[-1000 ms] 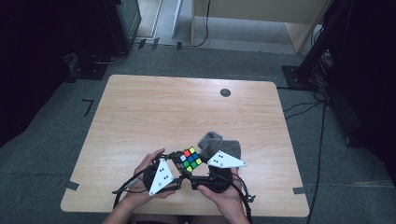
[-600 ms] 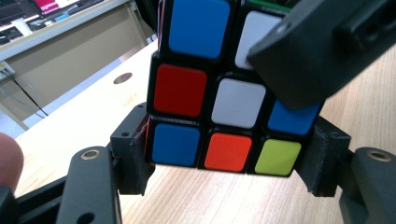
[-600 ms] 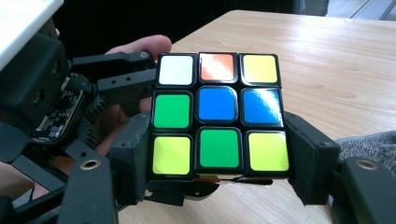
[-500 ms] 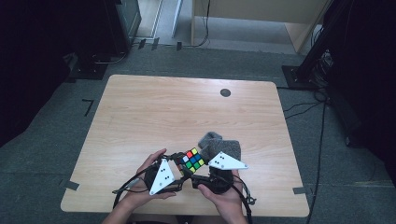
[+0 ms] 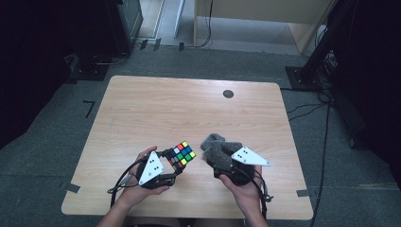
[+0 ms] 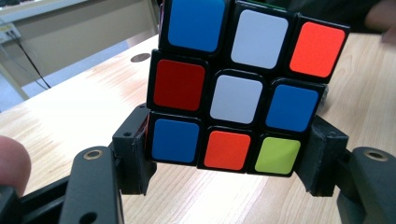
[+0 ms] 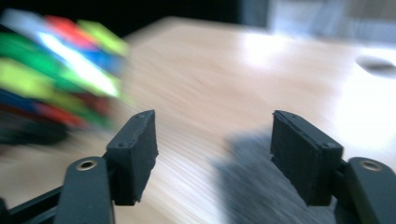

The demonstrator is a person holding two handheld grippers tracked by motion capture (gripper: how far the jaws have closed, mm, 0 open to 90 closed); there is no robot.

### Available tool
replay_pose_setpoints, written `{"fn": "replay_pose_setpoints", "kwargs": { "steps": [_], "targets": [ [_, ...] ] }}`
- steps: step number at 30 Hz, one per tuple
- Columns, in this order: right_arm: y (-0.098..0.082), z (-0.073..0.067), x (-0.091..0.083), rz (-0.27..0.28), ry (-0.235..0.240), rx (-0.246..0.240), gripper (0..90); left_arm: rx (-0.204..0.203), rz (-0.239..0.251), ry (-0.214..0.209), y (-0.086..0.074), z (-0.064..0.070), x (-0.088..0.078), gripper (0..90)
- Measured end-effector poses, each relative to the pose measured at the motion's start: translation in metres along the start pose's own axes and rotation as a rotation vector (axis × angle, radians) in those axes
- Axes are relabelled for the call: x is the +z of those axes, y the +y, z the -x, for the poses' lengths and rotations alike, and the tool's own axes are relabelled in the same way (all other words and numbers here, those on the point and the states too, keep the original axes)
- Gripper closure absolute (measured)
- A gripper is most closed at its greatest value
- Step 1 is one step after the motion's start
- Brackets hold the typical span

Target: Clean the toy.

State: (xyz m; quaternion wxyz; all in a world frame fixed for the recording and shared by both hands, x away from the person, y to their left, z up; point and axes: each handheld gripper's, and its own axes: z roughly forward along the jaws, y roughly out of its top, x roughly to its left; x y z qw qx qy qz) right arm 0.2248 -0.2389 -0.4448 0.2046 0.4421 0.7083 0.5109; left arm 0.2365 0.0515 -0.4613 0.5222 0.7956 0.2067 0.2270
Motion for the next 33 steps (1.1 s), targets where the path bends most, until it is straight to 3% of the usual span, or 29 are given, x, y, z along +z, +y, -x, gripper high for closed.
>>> {"fn": "replay_pose_setpoints", "kwargs": {
  "steps": [1,3,4,7,11,16,21,24,25,29,33],
  "targets": [
    [-0.007,0.008,0.006,-0.042,-0.039,0.017,35.9,-0.001,0.0,0.003,0.0,0.0,0.0,33.4],
    [-0.02,0.022,0.017,-0.104,-0.073,0.06,42.6,0.0,-0.003,0.003,0.0,0.0,0.0,33.4],
    [-0.026,0.027,0.022,-0.127,-0.09,0.06,44.3,-0.001,-0.002,0.004,0.0,-0.001,0.0,33.4],
    [-0.037,0.035,0.032,-0.185,-0.104,0.047,46.0,-0.011,-0.003,0.002,0.0,-0.002,-0.001,33.4],
    [-0.047,0.036,0.042,-0.256,-0.126,-0.025,45.9,-0.028,-0.004,0.0,0.0,-0.004,-0.001,33.3],
    [-0.054,0.034,0.048,-0.267,-0.163,-0.058,48.8,-0.019,-0.004,0.015,0.0,-0.003,-0.001,33.3],
    [-0.058,0.034,0.048,-0.253,-0.172,-0.079,48.7,-0.043,-0.007,0.009,0.0,-0.003,0.0,33.3],
    [-0.059,0.028,0.05,-0.264,-0.207,-0.145,48.9,-0.054,-0.009,0.0,0.0,-0.004,0.0,33.3],
    [-0.059,0.028,0.05,-0.265,-0.209,-0.142,49.4,-0.061,-0.007,-0.005,0.0,-0.004,0.0,33.3],
    [-0.059,0.033,0.047,-0.255,-0.216,-0.14,65.9,-0.091,0.007,-0.041,0.0,-0.006,-0.002,33.3],
    [-0.058,0.033,0.044,-0.243,-0.237,-0.126,74.3,-0.096,-0.01,-0.033,-0.001,-0.009,-0.002,33.3]
  ]
}}
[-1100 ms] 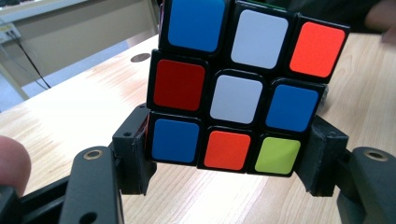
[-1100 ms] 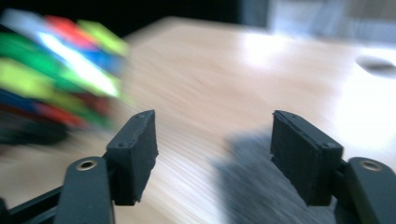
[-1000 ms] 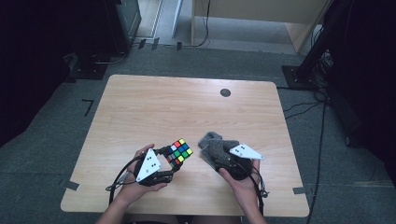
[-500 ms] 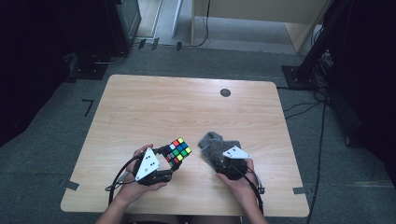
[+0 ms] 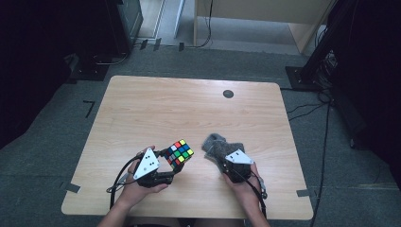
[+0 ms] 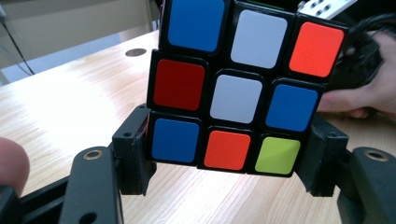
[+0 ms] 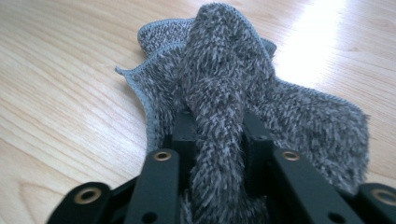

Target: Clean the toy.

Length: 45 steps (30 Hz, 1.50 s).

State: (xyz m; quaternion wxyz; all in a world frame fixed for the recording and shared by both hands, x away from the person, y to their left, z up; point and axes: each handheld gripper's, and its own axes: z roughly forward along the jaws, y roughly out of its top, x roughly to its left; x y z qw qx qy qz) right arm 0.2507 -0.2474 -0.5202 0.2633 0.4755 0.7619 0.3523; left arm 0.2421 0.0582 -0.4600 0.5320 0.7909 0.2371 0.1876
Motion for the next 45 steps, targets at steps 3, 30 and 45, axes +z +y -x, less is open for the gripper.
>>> {"fn": "replay_pose_setpoints", "kwargs": {
  "steps": [3,30,45],
  "targets": [
    [0.004,0.001,-0.008,0.031,0.049,0.057,76.4,-0.016,-0.02,-0.01,-0.001,-0.002,0.003,33.3],
    [0.062,-0.065,-0.094,0.355,0.323,-0.048,74.9,0.103,-0.123,-0.035,0.007,0.022,0.013,33.5],
    [0.058,-0.12,-0.095,0.293,0.132,-0.547,73.9,0.173,-0.349,0.103,0.021,0.037,0.025,33.4]
  ]
}}
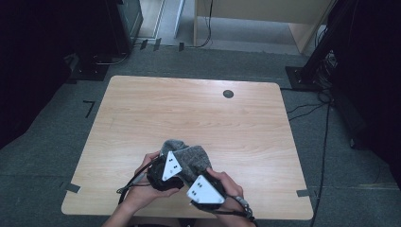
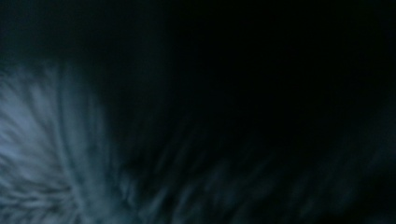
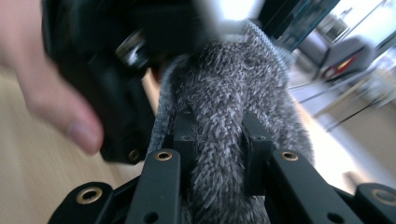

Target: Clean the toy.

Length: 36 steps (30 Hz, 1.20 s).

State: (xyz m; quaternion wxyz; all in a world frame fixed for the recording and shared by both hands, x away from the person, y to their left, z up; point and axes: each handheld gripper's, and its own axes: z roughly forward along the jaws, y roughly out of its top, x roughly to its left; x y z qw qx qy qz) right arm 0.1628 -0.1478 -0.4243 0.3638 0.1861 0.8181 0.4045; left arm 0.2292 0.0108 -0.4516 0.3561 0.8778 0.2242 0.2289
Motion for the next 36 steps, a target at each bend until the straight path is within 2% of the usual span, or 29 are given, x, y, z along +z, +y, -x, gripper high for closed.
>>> {"fn": "replay_pose_setpoints", "kwargs": {
  "steps": [2,4,5,7,8,9,11,13,14,15,17,18,19,20,21,22,24,25,26,28,29,30,31,33,35,36],
  "targets": [
    [-0.004,-0.007,0.005,-0.026,-0.012,-0.104,74.0,0.018,-0.025,0.016,0.0,0.002,0.001,33.5],
    [-0.005,-0.004,0.005,-0.03,-0.016,-0.138,74.2,0.013,-0.024,0.001,0.001,0.001,0.001,33.6],
    [-0.006,0.0,0.004,-0.035,-0.043,-0.133,74.3,0.017,-0.027,0.0,0.001,0.001,0.001,33.7],
    [-0.007,0.009,0.003,-0.059,-0.099,-0.088,74.3,0.026,-0.022,-0.009,0.001,0.002,0.002,33.7],
    [-0.008,0.012,0.001,-0.064,-0.105,-0.064,74.3,0.028,-0.021,-0.013,0.0,0.002,0.002,33.7],
    [-0.008,0.012,0.0,-0.06,-0.094,-0.064,74.2,0.025,-0.016,-0.015,0.0,0.003,0.002,33.7],
    [-0.006,0.007,-0.001,-0.027,-0.032,-0.087,74.0,0.025,-0.005,-0.021,0.0,0.002,0.0,33.7],
    [-0.004,0.004,0.0,-0.033,-0.041,-0.124,74.1,0.012,0.005,-0.032,-0.001,-0.001,-0.001,33.7],
    [-0.004,0.007,-0.001,-0.035,-0.051,-0.108,74.0,-0.007,0.02,-0.041,-0.002,-0.004,-0.002,33.7],
    [-0.005,0.013,-0.002,-0.028,-0.059,-0.068,74.0,-0.028,0.04,-0.053,-0.003,-0.007,-0.003,33.7],
    [-0.01,0.028,-0.008,0.002,-0.088,0.076,74.0,-0.07,0.11,-0.106,-0.006,-0.013,-0.007,33.7],
    [-0.013,0.034,-0.011,0.033,-0.082,0.158,74.0,-0.101,0.162,-0.149,-0.008,-0.017,-0.009,33.7],
    [-0.016,0.039,-0.013,0.079,-0.04,0.234,74.0,-0.125,0.214,-0.188,-0.01,-0.019,-0.011,33.7],
    [-0.018,0.042,-0.014,0.121,0.019,0.28,73.9,-0.13,0.253,-0.205,-0.012,-0.02,-0.013,33.7],
    [-0.019,0.044,-0.014,0.145,0.052,0.3,73.7,-0.118,0.27,-0.198,-0.013,-0.02,-0.014,33.7],
    [-0.02,0.046,-0.014,0.145,0.047,0.312,73.8,-0.106,0.289,-0.201,-0.015,-0.02,-0.015,33.7],
    [-0.024,0.051,-0.012,0.083,-0.014,0.319,73.9,-0.109,0.329,-0.223,-0.019,-0.022,-0.017,33.7],
    [-0.026,0.055,-0.013,0.064,-0.028,0.337,74.0,-0.114,0.35,-0.24,-0.02,-0.024,-0.019,33.7],
    [-0.028,0.058,-0.014,0.07,-0.026,0.358,73.9,-0.109,0.369,-0.238,-0.02,-0.024,-0.02,33.7],
    [-0.028,0.061,-0.02,0.136,0.017,0.403,73.8,-0.083,0.366,-0.21,-0.019,-0.022,-0.02,33.7],
    [-0.025,0.06,-0.022,0.182,0.058,0.411,73.7,-0.076,0.365,-0.201,-0.019,-0.02,-0.02,33.7],
    [-0.023,0.059,-0.024,0.214,0.101,0.408,73.7,-0.075,0.373,-0.21,-0.019,-0.02,-0.02,33.7],
    [-0.02,0.056,-0.023,0.214,0.122,0.396,73.7,-0.079,0.383,-0.222,-0.02,-0.02,-0.021,33.7],
    [-0.018,0.054,-0.021,0.18,0.087,0.363,73.7,-0.076,0.384,-0.216,-0.021,-0.02,-0.021,33.7],
    [-0.024,0.061,-0.02,0.121,0.038,0.391,73.8,-0.098,0.419,-0.243,-0.023,-0.024,-0.023,33.7],
    [-0.028,0.067,-0.02,0.107,0.022,0.43,73.8,-0.114,0.44,-0.256,-0.023,-0.026,-0.025,33.7]
  ]
}}
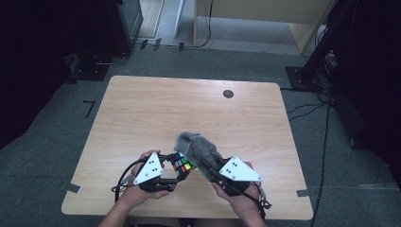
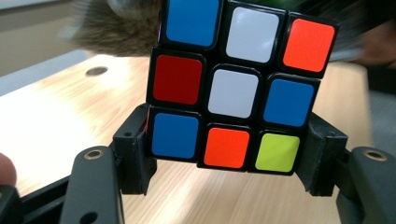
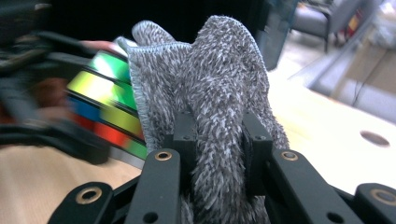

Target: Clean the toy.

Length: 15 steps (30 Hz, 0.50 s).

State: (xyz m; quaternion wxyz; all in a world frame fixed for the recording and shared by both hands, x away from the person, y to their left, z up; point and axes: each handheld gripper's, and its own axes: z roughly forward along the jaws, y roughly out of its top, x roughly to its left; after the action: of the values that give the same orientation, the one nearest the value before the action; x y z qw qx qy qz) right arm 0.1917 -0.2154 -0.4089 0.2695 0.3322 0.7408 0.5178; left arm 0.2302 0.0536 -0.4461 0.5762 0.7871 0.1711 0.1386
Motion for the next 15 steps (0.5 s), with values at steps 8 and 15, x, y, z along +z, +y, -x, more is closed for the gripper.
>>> {"fn": "replay_pose_setpoints", "kwargs": {
  "steps": [8,15],
  "targets": [
    [-0.014,0.012,0.008,0.078,0.242,0.169,73.8,-0.139,0.116,-0.099,-0.001,-0.013,-0.008,33.7],
    [-0.022,0.007,0.02,-0.003,0.247,0.113,73.8,-0.167,0.142,-0.109,0.0,-0.018,-0.013,33.7]
  ]
}}
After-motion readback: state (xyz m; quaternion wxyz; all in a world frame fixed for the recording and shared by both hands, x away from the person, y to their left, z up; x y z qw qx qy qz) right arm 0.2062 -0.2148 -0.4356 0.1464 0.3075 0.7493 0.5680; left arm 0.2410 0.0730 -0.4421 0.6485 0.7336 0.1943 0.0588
